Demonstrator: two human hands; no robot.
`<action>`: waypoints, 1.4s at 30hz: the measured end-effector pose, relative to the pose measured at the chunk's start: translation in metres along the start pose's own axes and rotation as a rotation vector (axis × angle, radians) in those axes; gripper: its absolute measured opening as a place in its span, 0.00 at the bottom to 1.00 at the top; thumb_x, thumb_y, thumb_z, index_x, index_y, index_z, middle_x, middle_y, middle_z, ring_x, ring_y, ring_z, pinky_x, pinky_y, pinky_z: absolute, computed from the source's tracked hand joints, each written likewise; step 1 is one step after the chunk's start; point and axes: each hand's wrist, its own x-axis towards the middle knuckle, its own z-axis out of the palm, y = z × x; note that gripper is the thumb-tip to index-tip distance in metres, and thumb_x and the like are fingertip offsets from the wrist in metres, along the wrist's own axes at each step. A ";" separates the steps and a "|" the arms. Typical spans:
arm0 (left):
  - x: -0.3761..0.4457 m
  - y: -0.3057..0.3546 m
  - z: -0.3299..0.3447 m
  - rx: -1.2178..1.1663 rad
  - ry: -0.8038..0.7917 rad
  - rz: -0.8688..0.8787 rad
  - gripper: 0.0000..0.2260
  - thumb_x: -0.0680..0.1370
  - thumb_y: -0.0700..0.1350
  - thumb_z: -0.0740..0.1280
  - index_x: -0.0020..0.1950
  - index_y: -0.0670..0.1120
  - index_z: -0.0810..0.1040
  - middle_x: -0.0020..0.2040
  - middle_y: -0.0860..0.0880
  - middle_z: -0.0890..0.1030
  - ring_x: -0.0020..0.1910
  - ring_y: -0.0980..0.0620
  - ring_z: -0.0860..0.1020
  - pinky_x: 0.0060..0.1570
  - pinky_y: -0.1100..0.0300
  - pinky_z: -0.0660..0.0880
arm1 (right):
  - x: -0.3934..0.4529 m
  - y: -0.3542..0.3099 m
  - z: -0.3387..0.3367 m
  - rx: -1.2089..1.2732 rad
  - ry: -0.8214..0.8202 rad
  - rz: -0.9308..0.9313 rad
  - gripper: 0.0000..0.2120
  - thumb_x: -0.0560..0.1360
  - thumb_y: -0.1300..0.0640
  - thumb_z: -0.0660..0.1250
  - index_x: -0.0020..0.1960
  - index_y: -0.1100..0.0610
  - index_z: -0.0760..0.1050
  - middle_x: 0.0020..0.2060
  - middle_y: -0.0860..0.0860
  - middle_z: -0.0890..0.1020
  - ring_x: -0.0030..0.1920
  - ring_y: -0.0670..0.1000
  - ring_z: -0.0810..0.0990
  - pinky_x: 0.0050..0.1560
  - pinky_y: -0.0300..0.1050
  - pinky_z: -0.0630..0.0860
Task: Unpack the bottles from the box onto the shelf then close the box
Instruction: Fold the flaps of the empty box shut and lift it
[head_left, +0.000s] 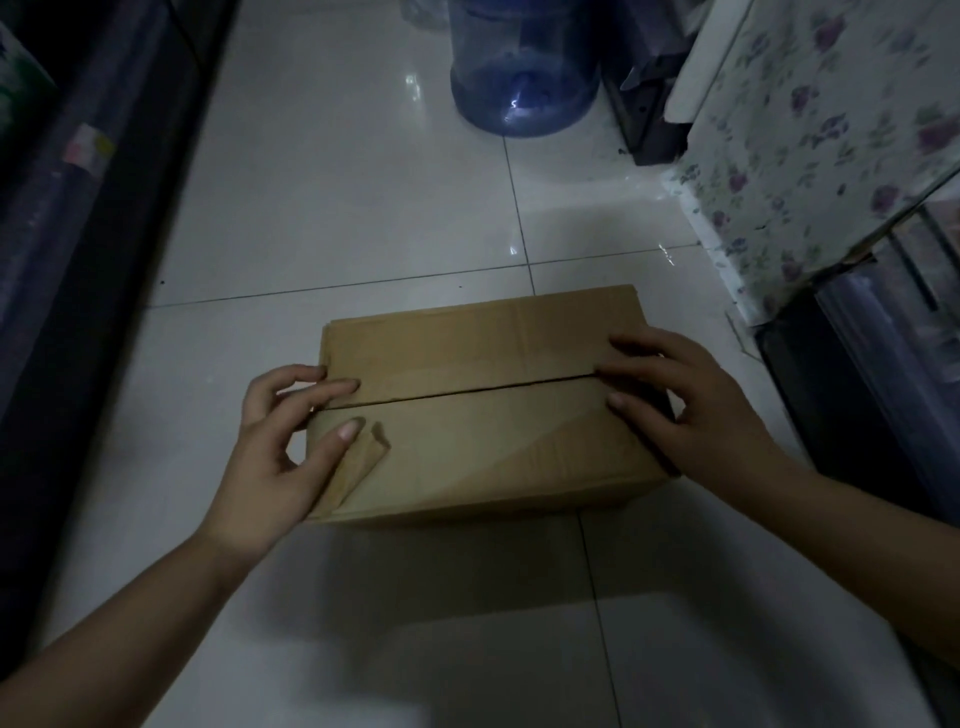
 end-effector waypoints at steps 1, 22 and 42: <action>0.002 0.000 0.002 -0.016 0.007 -0.018 0.13 0.75 0.50 0.69 0.59 0.52 0.79 0.68 0.54 0.64 0.65 0.70 0.64 0.66 0.63 0.67 | -0.001 -0.001 0.002 0.040 0.014 0.054 0.15 0.74 0.51 0.68 0.60 0.48 0.77 0.68 0.46 0.71 0.67 0.37 0.65 0.66 0.27 0.60; 0.025 0.064 -0.022 -0.471 -0.033 -0.391 0.20 0.81 0.44 0.59 0.70 0.64 0.66 0.61 0.72 0.68 0.51 0.83 0.69 0.49 0.83 0.66 | 0.020 -0.055 -0.019 0.404 0.081 0.474 0.23 0.79 0.54 0.61 0.72 0.40 0.64 0.68 0.38 0.68 0.63 0.33 0.67 0.57 0.19 0.65; 0.045 0.493 -0.439 -0.470 0.061 -0.361 0.19 0.80 0.43 0.63 0.65 0.64 0.73 0.60 0.68 0.75 0.55 0.77 0.71 0.62 0.69 0.66 | 0.121 -0.513 -0.403 0.466 0.213 0.491 0.21 0.77 0.57 0.64 0.68 0.44 0.69 0.63 0.42 0.73 0.50 0.26 0.72 0.45 0.18 0.68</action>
